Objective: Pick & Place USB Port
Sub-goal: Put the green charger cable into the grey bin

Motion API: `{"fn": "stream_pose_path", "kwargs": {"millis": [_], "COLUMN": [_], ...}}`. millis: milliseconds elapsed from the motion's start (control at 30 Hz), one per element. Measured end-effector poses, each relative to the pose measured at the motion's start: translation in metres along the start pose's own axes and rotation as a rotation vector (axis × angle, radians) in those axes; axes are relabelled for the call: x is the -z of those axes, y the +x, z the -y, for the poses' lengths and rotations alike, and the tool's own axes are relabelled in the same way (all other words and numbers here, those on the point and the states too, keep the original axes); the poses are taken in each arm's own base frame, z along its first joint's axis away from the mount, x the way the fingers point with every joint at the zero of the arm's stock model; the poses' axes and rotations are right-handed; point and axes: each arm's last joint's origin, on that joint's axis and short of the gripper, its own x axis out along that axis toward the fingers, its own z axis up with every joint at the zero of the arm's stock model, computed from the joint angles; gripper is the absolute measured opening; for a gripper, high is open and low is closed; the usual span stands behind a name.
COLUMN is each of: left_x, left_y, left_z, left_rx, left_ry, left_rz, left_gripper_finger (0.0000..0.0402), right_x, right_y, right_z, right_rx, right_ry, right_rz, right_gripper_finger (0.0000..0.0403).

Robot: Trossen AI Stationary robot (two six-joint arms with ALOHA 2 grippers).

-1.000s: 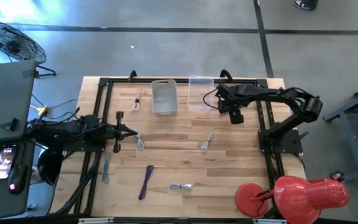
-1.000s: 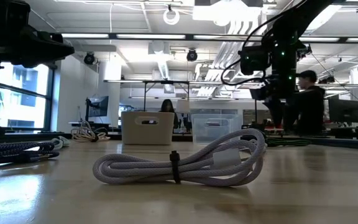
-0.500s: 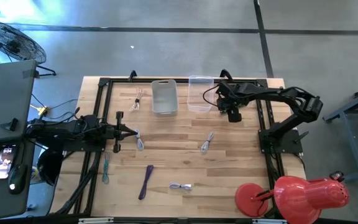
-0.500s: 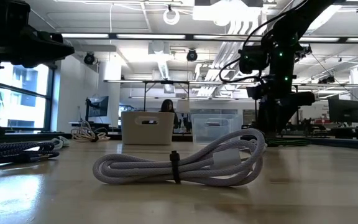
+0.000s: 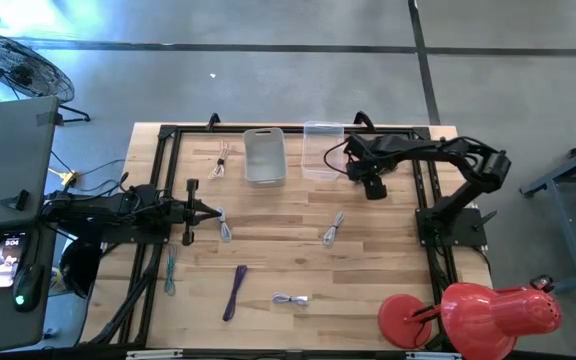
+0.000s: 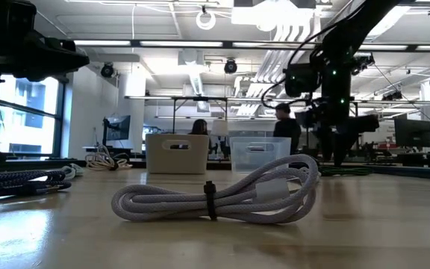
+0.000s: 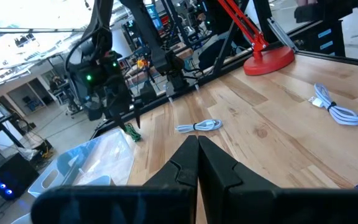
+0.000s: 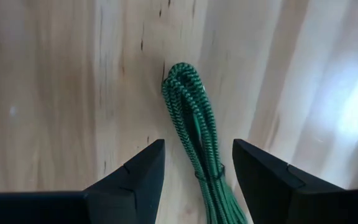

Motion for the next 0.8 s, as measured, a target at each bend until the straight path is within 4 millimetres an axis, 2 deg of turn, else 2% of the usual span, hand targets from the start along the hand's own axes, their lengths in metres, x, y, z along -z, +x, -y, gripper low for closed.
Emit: {"fn": "stream_pose_path", "kwargs": {"millis": [333, 467, 600, 733, 800], "left_x": [0.000, 0.000, 0.000, 0.000, 0.000], "left_y": [0.000, 0.000, 0.000, 0.000, 0.000], "left_z": [0.000, 0.000, 0.000, 0.000, 0.000], "left_rx": [0.000, 0.000, 0.000, 0.000, 0.000], "left_ry": [0.000, 0.000, 0.000, 0.000, 0.000], "left_rz": [0.000, 0.000, 0.000, 0.000, 0.000], "left_gripper_finger": [0.0000, 0.0000, 0.0000, 0.0000, 0.0000], "right_x": [-0.010, -0.011, -0.010, -0.013, -0.013], "right_y": [0.025, 0.030, 0.030, 0.031, 0.031], "right_z": [0.003, 0.003, 0.002, 0.006, 0.008], "right_rx": [-0.006, -0.017, -0.005, 0.050, 0.070], "right_ry": [0.003, 0.001, 0.017, 0.055, 0.085], "right_rz": [-0.016, -0.029, -0.046, -0.038, -0.045], "right_gripper_finger": [0.0179, 0.0164, 0.0114, 0.0031, 0.0022]}}
